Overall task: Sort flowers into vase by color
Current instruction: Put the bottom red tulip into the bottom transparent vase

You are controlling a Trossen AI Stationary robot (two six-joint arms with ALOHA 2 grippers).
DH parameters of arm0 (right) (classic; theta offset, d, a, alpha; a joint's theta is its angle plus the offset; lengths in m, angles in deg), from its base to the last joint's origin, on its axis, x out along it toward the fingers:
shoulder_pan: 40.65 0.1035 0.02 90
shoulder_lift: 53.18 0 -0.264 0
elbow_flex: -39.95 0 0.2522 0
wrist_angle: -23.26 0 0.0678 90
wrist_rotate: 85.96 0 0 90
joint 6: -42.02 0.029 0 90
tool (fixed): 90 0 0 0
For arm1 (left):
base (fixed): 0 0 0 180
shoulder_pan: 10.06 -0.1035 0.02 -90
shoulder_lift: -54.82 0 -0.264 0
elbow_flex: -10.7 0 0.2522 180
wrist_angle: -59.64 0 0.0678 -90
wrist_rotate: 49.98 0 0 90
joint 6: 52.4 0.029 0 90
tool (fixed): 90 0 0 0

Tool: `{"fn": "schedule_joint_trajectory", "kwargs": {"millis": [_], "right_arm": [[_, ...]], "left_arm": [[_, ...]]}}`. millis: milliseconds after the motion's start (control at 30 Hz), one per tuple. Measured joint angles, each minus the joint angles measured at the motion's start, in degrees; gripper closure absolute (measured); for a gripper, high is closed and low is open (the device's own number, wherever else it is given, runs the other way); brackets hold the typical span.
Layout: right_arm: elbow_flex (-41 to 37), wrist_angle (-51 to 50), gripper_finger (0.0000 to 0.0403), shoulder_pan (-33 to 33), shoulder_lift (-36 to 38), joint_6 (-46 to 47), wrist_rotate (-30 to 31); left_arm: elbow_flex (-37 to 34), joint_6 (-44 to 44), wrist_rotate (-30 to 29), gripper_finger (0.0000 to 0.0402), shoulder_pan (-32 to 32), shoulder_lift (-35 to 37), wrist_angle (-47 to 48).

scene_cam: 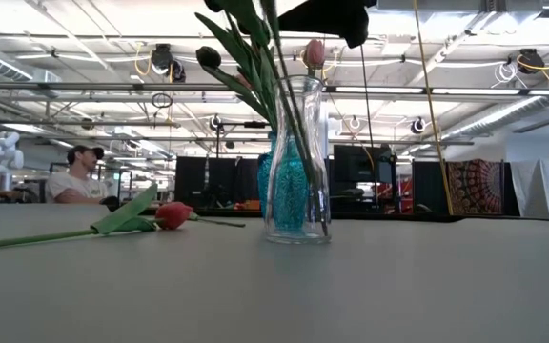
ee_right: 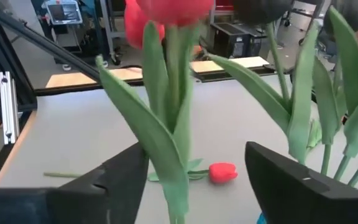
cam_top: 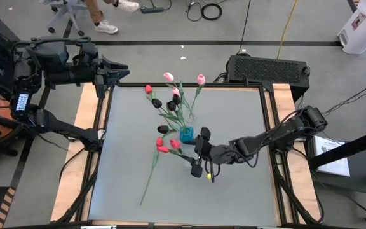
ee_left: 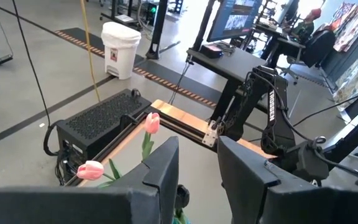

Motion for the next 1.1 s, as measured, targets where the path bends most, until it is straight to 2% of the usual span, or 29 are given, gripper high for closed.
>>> {"fn": "schedule_joint_trajectory", "kwargs": {"millis": [200, 433, 633, 900, 1100], "right_arm": [[0.0, -2.4, 0.0116, 0.5, 1.8, -0.1, 0.2], [0.0, -9.0, 0.011, 0.6, 6.7, -1.0, 0.2], [0.0, -13.8, 0.011, 0.6, 12.4, -1.5, 0.2], [0.0, -15.2, 0.011, 0.6, 20.3, -4.6, 1.7], [0.0, -14.5, 0.011, 0.5, 27.4, -7.7, 2.9]], "left_arm": [[0.0, 0.0, 0.0, 0.0284, 0.0, 0.0, 0.0], [0.0, -1.5, -0.2, 0.0284, 0.0, 0.0, 1.5], [0.0, -5.8, -0.3, 0.0284, 0.3, 0.0, 6.8], [0.0, -5.6, -0.5, 0.0284, 4.5, 0.9, 19.0], [0.0, -5.8, -4.8, 0.0284, 6.5, 5.2, 20.9]]}}
